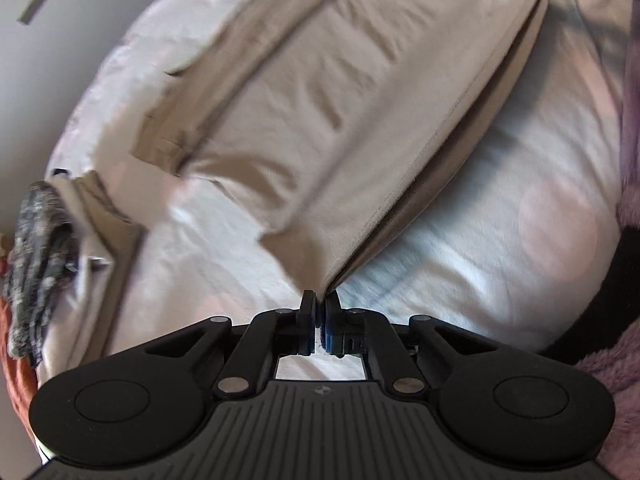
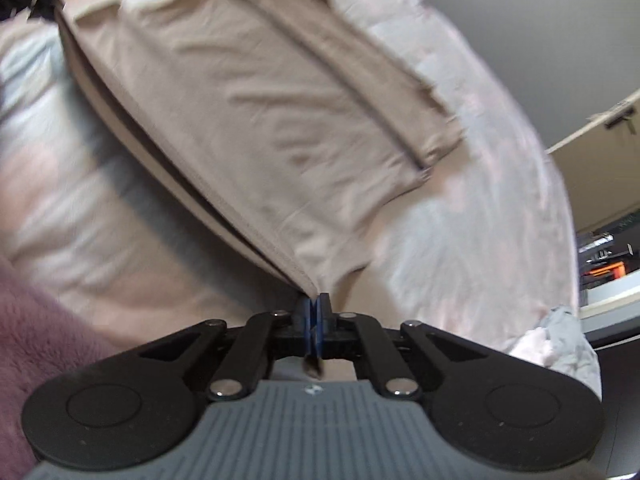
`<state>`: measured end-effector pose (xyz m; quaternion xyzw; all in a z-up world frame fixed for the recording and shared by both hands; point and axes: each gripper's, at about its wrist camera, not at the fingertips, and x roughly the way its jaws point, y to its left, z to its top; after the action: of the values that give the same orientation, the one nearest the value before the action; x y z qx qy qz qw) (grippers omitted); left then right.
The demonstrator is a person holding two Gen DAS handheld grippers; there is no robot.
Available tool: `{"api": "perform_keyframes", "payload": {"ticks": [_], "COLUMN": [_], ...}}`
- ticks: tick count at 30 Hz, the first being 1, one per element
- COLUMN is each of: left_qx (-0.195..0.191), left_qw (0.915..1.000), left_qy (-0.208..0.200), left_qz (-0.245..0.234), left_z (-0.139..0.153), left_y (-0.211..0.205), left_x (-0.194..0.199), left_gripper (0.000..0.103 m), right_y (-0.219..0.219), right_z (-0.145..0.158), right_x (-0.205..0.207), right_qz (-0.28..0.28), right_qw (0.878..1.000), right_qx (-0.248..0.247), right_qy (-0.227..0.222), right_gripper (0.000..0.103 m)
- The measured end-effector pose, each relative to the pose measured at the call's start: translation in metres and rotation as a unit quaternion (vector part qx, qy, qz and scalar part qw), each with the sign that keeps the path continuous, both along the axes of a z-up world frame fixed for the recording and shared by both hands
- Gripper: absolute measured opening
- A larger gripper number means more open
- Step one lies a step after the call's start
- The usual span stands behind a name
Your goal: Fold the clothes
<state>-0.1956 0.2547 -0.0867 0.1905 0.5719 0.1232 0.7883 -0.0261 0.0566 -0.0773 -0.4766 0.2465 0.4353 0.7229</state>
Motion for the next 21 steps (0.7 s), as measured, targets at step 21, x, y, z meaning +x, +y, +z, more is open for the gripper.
{"api": "perform_keyframes", "payload": {"ticks": [21], "left_qx": [0.155], "left_qw": [0.9668], "left_qy": [-0.202], "left_qz": [-0.026], "left_z": [0.107], "left_y": [-0.081], "left_x": [-0.066], "left_gripper": [0.001], "right_y": [-0.107], "right_z": [0.119], "right_x": [-0.097], "right_qz": [-0.051], "right_qw": [0.968], "right_qx": [0.184], "right_qy": [-0.165], "right_gripper": [0.0]}}
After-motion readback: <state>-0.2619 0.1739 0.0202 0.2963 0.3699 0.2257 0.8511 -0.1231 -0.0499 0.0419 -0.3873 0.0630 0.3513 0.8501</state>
